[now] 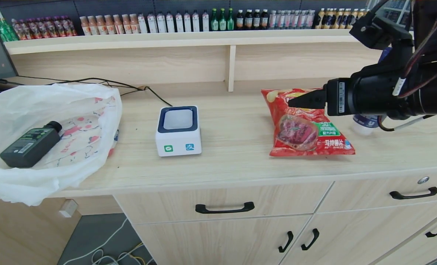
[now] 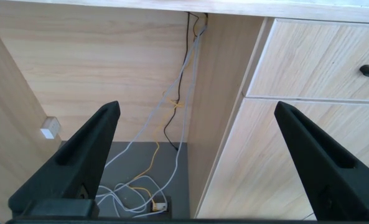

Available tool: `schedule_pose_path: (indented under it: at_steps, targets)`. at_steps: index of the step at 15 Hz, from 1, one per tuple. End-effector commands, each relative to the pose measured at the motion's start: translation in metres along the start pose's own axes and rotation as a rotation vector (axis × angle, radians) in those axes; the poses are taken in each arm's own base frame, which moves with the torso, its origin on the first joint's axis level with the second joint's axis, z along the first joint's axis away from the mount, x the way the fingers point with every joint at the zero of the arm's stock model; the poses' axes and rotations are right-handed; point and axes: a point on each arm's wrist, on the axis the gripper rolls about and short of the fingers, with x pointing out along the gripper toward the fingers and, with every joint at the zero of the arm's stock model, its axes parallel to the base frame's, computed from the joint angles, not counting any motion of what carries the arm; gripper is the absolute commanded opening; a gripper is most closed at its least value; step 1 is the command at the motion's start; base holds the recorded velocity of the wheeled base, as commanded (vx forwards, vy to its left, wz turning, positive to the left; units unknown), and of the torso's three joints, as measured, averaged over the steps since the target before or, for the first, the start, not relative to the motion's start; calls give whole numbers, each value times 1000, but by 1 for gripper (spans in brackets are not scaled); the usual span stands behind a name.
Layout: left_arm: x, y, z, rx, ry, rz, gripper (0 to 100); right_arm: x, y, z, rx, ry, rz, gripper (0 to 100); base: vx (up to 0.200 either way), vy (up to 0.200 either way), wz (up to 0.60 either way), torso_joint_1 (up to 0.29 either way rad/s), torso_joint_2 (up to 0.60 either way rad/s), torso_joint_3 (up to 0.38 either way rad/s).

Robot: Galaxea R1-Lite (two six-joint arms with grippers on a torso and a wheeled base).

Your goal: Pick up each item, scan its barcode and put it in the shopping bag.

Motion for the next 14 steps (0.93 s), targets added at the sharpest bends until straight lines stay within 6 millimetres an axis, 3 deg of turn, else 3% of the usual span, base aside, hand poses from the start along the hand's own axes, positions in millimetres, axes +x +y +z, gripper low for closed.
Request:
schedule_pose_path:
  at_steps: [1,4,14]
  targets:
    - [0,0,0,0,-1,0,100,25,2,3,42,20,-49,100,0,0,0,0,0,0]
    - [0,0,0,0,-1,0,100,38,1,14,80,15,-80,100,0,0,0,0,0,0]
    - [0,0,0,0,-1,0,100,54,-8,5,134,72,-178,100,0,0,0,0,0,0]
